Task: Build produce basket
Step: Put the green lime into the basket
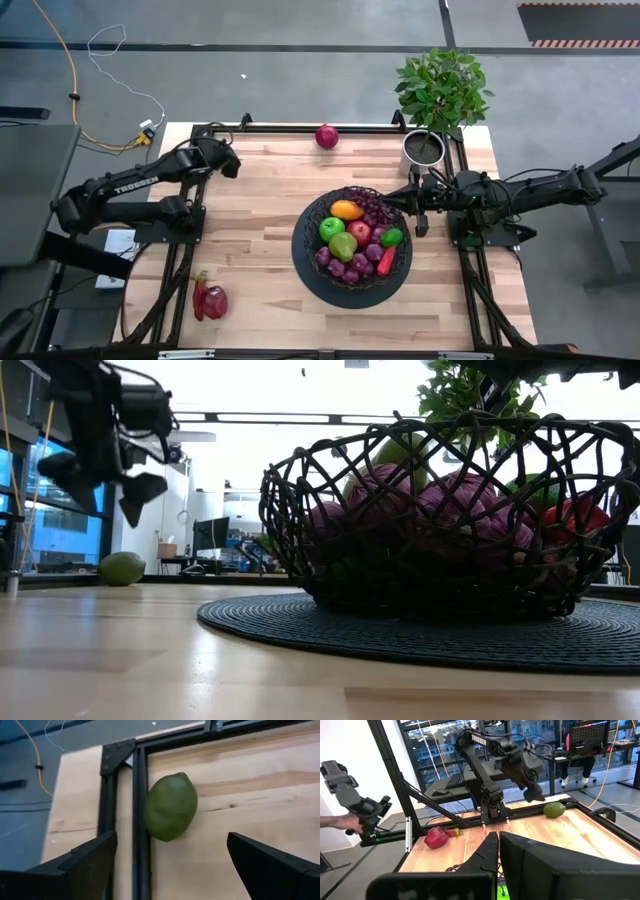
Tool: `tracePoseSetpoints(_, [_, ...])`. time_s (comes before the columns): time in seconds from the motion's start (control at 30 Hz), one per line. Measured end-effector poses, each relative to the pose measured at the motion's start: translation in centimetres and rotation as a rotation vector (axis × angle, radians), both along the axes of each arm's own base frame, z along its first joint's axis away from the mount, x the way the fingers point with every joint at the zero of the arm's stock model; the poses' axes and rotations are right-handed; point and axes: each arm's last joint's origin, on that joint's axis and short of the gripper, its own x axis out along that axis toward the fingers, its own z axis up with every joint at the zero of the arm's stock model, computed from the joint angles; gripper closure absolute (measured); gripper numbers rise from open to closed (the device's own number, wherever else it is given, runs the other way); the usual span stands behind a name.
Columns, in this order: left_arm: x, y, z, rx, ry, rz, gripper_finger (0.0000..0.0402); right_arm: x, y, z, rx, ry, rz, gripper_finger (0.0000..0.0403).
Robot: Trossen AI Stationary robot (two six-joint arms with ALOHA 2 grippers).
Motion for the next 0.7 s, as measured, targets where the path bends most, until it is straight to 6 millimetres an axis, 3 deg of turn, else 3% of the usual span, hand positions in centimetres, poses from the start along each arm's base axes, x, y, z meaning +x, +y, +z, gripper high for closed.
tracePoseSetpoints(0.27, [-1.2,1.3,-2.7,0.05,-0.047,0.107,0.0037,0.0,0.0,0.0,0.036,0.001,-0.001,0.0403])
tracePoseSetpoints(0.7, [-2.8,5.1,-4.0,0.059,-0.105,0.141,0.0037,0.0,0.0,0.0,0.064,0.001,-0.002,0.0403])
